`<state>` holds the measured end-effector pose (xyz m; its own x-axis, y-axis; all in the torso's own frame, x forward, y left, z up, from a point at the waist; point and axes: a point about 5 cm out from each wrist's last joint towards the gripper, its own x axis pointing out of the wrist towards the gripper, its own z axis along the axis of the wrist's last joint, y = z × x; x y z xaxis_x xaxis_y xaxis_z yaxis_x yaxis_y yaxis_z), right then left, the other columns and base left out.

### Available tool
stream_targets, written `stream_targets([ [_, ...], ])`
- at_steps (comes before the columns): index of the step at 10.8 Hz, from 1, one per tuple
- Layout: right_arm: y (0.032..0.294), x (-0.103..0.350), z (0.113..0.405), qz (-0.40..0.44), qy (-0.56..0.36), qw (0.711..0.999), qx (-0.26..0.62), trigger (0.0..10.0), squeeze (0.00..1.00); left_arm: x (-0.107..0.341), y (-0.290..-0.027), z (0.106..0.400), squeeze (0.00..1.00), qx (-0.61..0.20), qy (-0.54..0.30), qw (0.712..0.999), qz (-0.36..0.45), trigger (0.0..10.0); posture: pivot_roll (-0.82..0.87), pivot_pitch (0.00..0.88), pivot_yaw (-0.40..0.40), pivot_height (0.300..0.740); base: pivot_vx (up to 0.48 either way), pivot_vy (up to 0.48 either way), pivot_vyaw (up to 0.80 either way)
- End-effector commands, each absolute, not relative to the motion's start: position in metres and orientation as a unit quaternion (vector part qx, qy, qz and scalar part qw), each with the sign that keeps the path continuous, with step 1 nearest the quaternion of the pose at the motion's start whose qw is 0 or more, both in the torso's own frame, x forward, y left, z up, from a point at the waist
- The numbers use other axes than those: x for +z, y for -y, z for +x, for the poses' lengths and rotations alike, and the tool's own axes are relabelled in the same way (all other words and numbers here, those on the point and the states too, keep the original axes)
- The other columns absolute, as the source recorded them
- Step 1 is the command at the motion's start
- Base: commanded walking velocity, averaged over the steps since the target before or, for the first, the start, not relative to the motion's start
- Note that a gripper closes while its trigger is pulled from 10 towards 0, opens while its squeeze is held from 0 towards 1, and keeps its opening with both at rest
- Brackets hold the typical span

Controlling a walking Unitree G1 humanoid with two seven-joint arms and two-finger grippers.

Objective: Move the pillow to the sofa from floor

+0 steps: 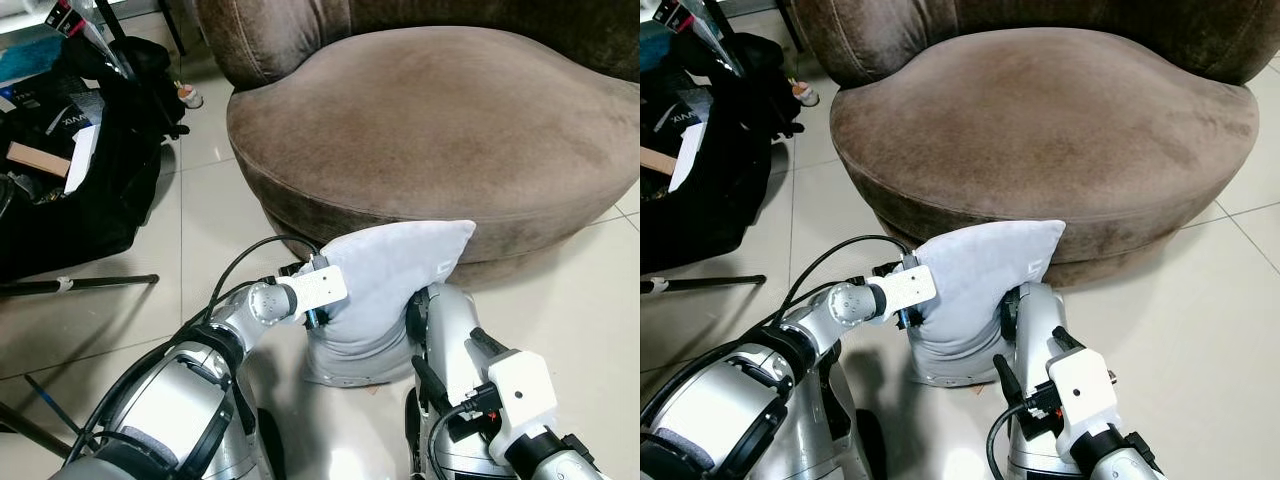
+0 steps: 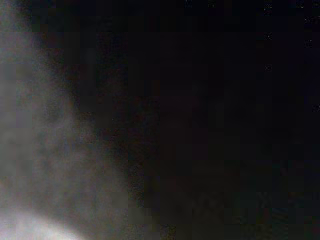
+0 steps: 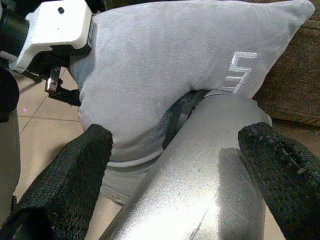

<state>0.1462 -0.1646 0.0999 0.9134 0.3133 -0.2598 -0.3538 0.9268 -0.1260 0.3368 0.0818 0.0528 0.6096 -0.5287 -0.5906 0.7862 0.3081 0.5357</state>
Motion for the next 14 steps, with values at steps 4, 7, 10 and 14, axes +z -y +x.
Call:
stream_targets([
  [4,0.1650,0.0860,0.1400,-0.083,-0.160,0.968,0.173,10.0,0.00,0.0455,-0.0735,0.3304,0.00,-0.429,-0.160,0.779,0.428,10.0,-0.44,0.243,0.180,0.356,0.000,0.000,0.00],
  [7,0.1651,0.0846,0.1395,-0.086,-0.163,0.967,0.175,10.0,0.00,0.0465,-0.0712,0.3307,1.00,-0.428,-0.160,0.786,0.417,10.0,-0.44,0.243,0.180,0.356,0.000,0.000,0.00],
  [10,0.1651,0.0832,0.1413,-0.086,-0.164,0.967,0.175,10.0,0.00,0.0458,-0.0706,0.3302,1.00,-0.428,-0.162,0.785,0.418,10.0,-0.44,0.238,0.182,0.356,0.000,0.000,0.00],
  [14,0.1639,0.0818,0.1418,-0.084,-0.164,0.967,0.177,10.0,0.00,0.0453,-0.0707,0.3297,1.00,-0.430,-0.167,0.787,0.410,10.0,-0.43,0.241,0.183,0.356,0.000,0.000,0.00],
])
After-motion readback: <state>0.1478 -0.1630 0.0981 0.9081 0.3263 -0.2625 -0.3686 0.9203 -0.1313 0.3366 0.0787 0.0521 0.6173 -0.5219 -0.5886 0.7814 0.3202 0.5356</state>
